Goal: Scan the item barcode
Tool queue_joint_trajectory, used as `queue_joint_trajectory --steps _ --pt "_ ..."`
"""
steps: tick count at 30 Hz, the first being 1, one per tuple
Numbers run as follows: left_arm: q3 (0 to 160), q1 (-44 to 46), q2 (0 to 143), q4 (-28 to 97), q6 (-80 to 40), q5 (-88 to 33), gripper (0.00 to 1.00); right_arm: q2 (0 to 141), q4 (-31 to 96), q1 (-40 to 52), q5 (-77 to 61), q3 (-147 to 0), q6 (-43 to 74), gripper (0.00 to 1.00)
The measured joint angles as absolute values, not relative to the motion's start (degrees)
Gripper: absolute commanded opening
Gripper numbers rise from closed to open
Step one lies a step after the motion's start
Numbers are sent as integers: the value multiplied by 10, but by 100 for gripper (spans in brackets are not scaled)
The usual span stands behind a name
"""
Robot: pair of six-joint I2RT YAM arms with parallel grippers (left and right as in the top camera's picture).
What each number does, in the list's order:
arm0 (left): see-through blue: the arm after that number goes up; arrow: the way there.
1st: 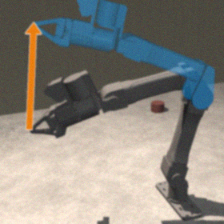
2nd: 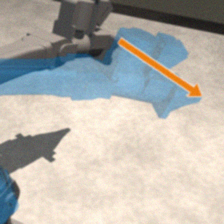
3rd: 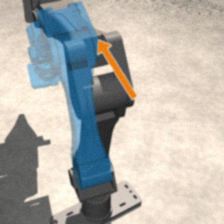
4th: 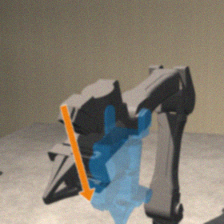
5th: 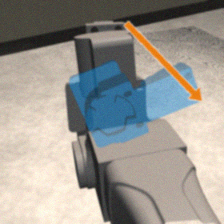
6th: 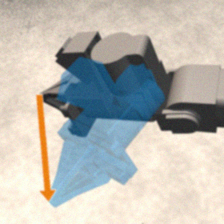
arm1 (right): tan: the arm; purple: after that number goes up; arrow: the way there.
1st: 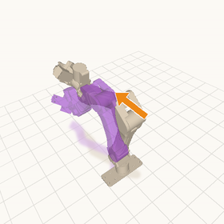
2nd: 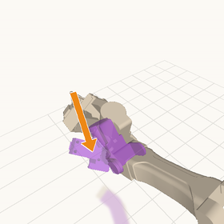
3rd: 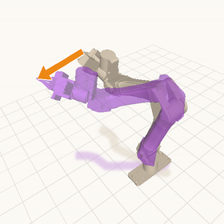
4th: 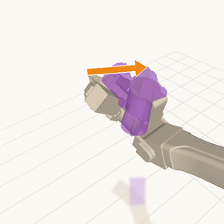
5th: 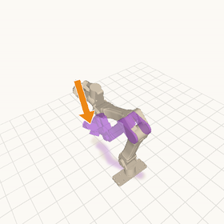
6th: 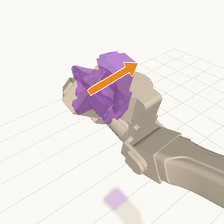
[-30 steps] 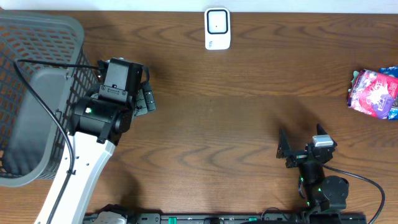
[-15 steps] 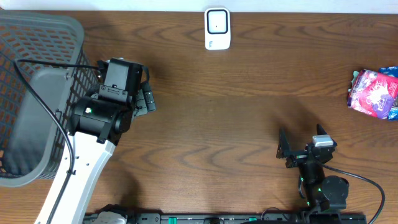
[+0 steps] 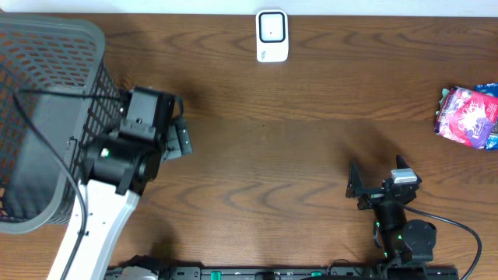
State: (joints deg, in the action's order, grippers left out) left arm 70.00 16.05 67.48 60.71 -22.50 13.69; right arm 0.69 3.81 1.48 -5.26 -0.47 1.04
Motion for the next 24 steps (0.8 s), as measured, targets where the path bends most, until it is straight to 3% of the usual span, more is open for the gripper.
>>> queue_joint_trajectory --steps 24 --pt "293 161 398 293 -85 -8 98 7 38 15 -51 -5 11 99"
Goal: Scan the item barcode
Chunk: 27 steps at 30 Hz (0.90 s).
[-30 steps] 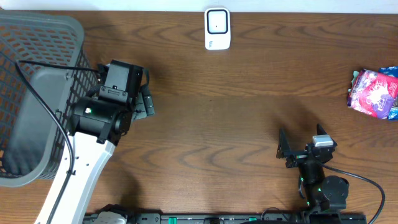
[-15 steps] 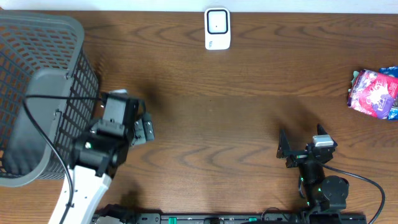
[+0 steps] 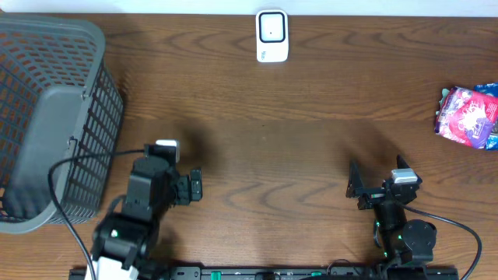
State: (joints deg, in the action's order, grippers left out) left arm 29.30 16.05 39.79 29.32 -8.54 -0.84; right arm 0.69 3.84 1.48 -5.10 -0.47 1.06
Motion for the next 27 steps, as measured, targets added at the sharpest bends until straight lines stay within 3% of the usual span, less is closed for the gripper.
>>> queue_joint_trajectory --steps 15,27 --pt "143 156 228 172 -85 -22 98 7 38 15 -51 -5 10 99" --pt "62 58 79 148 -83 -93 98 7 38 15 -51 -5 10 99"
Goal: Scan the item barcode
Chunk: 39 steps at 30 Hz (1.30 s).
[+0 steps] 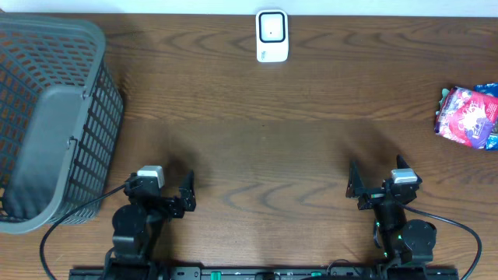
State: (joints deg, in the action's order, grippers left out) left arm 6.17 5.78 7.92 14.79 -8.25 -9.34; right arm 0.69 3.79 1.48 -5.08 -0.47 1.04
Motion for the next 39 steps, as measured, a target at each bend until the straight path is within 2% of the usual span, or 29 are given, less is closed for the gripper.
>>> queue_joint_trajectory --steps 10,18,39 --pt "52 37 38 111 -61 -121 98 7 38 15 -51 -5 11 99" --pt "15 37 14 12 -57 -121 98 7 38 15 -51 -5 11 99" --pt "11 -3 6 8 -29 -117 98 7 38 15 -51 -5 11 99"
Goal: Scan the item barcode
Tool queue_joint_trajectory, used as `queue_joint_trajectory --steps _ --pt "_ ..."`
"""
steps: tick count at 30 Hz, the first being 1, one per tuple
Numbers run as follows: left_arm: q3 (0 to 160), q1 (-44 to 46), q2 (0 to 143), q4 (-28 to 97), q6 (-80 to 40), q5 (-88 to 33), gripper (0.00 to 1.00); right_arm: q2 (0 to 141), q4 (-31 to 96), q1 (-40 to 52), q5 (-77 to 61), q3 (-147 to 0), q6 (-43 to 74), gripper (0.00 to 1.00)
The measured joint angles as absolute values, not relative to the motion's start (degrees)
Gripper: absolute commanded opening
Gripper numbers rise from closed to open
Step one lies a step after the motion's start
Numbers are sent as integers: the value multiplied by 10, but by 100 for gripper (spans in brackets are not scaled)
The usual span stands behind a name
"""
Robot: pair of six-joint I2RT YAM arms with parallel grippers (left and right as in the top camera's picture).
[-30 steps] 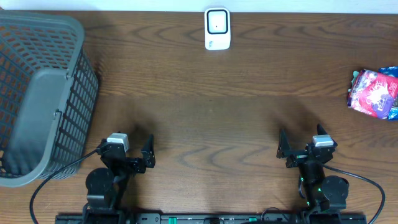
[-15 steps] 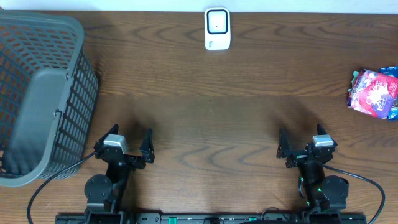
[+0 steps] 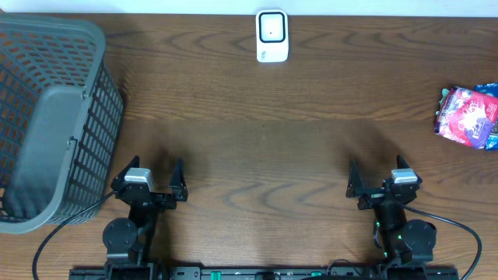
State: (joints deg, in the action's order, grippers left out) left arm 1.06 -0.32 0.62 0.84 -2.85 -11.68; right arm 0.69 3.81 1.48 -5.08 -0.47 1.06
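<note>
The white barcode scanner lies at the far middle of the table. A colourful snack packet, the item, rests at the right edge. My left gripper sits low near the front edge, right of the basket, open and empty. Near the front edge on the right, my right gripper is also open with nothing in it. Both are far from the packet and the scanner.
A large grey mesh basket fills the left side of the table. What lies inside it cannot be made out. Brown wooden tabletop lies between the arms and the scanner.
My left gripper has drawn back slightly toward the front edge and now stands square, with its fingers spread wider apart. The right arm, packet and scanner have not moved.
My left arm was stretched out beside the basket's right wall. Then it was pulled back to mid-table, then folded near the front edge, and now it rests there. The right arm stayed still, and the packet stayed at the right edge throughout.
</note>
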Motion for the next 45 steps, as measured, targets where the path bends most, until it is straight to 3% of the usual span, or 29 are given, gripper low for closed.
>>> queue_joint_trajectory --steps 45 --pt "14 -3 6 24 -10 -26 98 7 38 15 -51 -5 11 99"
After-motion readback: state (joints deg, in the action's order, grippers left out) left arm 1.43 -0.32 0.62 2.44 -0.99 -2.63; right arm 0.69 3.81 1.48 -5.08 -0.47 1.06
